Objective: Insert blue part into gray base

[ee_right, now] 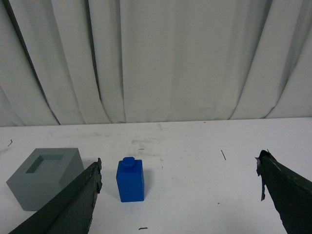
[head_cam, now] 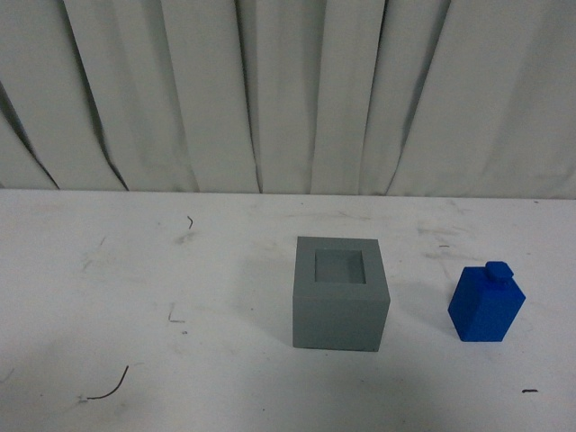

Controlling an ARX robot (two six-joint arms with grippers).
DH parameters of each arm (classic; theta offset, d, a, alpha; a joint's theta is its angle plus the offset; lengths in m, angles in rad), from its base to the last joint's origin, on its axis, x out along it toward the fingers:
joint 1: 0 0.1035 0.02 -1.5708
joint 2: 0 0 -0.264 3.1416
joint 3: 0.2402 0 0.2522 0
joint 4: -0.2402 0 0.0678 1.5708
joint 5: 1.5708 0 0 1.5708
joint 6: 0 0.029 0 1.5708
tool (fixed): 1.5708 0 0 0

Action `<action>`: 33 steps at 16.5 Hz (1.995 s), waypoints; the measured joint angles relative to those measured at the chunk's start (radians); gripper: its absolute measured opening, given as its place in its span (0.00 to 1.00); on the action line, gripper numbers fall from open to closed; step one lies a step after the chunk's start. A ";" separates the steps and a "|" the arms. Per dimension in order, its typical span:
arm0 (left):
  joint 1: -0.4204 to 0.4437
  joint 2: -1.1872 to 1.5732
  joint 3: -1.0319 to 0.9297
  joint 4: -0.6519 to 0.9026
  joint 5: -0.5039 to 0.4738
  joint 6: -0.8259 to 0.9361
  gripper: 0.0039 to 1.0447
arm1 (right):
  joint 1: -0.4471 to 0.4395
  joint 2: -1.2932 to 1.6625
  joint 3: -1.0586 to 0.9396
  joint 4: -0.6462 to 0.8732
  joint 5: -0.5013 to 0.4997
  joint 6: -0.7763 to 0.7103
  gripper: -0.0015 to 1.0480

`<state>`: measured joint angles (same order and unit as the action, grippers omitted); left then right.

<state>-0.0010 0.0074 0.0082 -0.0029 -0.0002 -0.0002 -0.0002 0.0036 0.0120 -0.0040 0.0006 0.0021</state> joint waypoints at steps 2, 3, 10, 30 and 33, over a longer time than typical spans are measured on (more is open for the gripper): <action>0.000 0.000 0.000 0.000 0.000 0.000 0.94 | 0.000 0.000 0.000 0.000 0.000 0.000 0.94; 0.000 0.000 0.000 0.000 0.000 0.000 0.94 | 0.000 0.000 0.000 0.000 0.000 0.000 0.94; 0.000 0.000 0.000 0.000 0.000 0.000 0.94 | 0.000 0.000 0.000 0.000 0.000 0.000 0.94; 0.000 0.000 0.000 0.000 0.000 0.000 0.94 | -0.230 1.306 0.456 0.959 -0.213 -0.095 0.94; 0.000 0.000 0.000 0.000 0.000 0.000 0.94 | -0.243 1.604 0.729 0.830 -0.291 -0.267 0.94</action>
<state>-0.0010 0.0074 0.0082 -0.0032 -0.0002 -0.0002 -0.2436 1.6073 0.7410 0.8265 -0.2901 -0.2653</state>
